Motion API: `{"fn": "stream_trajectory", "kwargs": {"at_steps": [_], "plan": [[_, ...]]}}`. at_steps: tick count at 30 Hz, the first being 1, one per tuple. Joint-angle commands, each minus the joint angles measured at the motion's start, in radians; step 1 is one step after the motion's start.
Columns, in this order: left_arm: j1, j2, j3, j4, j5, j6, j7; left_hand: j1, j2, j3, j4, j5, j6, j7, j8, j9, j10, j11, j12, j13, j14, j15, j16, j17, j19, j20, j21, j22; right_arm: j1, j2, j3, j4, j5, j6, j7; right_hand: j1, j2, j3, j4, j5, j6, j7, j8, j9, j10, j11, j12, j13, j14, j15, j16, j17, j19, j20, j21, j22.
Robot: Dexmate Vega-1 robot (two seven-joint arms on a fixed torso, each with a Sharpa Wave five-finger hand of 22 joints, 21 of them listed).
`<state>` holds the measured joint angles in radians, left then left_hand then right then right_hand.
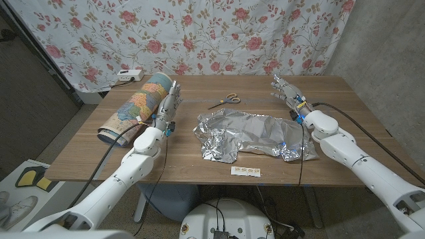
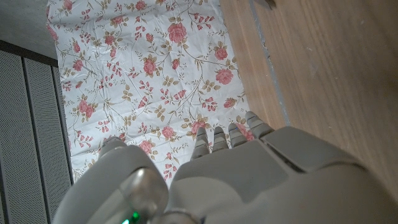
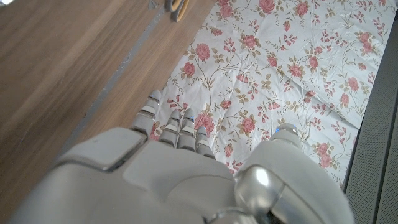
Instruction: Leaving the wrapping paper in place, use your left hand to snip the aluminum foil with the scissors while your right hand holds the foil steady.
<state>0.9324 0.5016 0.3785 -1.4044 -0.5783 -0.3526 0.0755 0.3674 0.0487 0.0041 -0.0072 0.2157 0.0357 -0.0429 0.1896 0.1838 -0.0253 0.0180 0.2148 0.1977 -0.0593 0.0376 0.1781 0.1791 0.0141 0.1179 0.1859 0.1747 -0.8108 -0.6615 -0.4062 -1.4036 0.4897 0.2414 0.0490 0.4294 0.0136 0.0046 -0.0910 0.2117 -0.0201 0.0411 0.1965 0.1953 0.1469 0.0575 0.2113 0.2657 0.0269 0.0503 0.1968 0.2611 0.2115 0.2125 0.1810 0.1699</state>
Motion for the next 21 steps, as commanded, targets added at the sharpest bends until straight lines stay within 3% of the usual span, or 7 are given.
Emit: {"fn": "stream_trajectory", "kwargs": {"at_steps": [1, 21], "plan": [[0.032, 0.009, 0.002, -0.045, 0.014, 0.022, 0.034, 0.009, -0.001, 0.001, -0.006, 0.001, 0.005, -0.003, 0.004, 0.002, -0.003, 0.000, 0.004, 0.003, -0.008, 0.002, 0.007, 0.002, -0.005, -0.001, 0.007, 0.003, 0.029, -0.037, -0.026, -0.021, -0.067, -0.028, 0.011, 0.022, 0.008, 0.007, -0.009, 0.000, -0.001, -0.006, 0.005, 0.001, 0.008, -0.020, 0.007, 0.000, -0.001, -0.007, 0.008, -0.001, -0.008, 0.001, 0.004, 0.004], [0.097, 0.017, -0.005, -0.130, 0.034, 0.021, 0.089, 0.011, 0.002, 0.001, -0.008, 0.000, 0.006, -0.002, 0.004, 0.002, -0.003, 0.001, 0.004, 0.003, -0.011, 0.002, 0.007, 0.002, -0.004, -0.003, 0.008, 0.003, 0.112, -0.082, -0.094, -0.025, -0.254, -0.041, 0.021, 0.088, 0.047, 0.045, -0.037, -0.009, -0.005, -0.017, 0.008, -0.001, 0.022, -0.027, 0.007, -0.010, -0.002, -0.013, 0.012, -0.013, -0.014, 0.000, 0.005, 0.003]]}}
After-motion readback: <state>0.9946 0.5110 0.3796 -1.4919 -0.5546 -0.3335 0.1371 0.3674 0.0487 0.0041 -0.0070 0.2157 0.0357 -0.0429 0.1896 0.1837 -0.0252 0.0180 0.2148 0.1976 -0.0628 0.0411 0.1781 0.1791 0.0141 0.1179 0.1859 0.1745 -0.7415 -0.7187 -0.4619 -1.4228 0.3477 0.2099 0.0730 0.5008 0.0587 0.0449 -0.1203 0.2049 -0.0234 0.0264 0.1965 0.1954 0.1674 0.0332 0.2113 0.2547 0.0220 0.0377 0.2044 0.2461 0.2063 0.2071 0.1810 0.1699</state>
